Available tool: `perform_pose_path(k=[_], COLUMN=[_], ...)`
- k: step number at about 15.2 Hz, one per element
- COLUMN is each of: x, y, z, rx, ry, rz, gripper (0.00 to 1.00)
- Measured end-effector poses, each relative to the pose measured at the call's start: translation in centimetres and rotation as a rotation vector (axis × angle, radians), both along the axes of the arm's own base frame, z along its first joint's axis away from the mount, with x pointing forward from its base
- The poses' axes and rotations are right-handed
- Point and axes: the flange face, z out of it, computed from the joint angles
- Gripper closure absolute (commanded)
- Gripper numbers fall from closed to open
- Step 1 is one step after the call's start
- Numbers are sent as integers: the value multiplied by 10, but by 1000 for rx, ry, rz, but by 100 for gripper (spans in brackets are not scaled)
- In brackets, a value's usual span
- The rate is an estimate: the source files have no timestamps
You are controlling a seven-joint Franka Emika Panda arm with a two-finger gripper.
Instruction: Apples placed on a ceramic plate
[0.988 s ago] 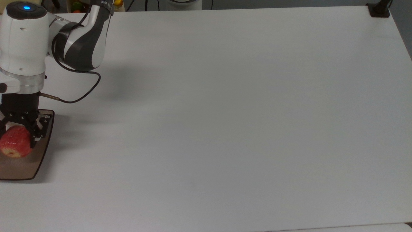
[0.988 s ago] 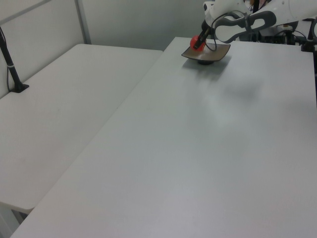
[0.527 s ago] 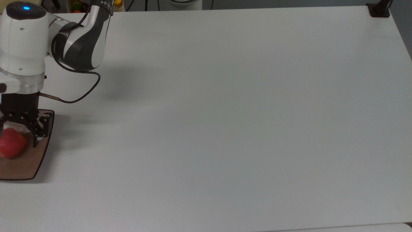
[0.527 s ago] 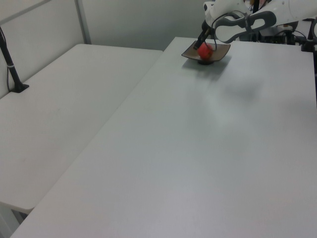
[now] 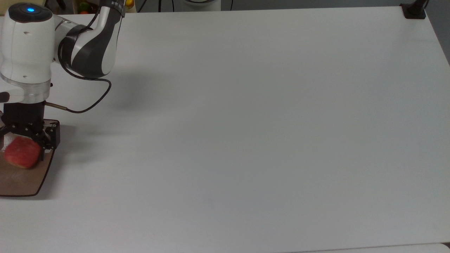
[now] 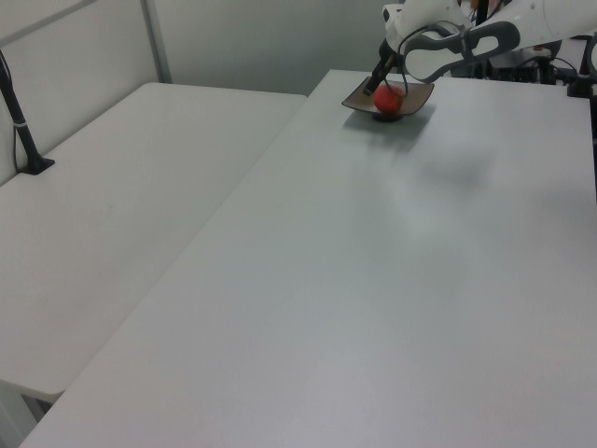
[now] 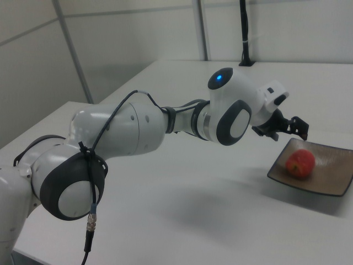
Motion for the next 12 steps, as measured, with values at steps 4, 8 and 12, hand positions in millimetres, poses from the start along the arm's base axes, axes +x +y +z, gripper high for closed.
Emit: perform_pose_path(k=[4,8,12], x=[-14,-46,-74], y=[13,50,74], z=[15,45,56], rx=[106,313,381], ry=[130,383,561], rz=[-34,-55,-49], gripper=[0,0,0])
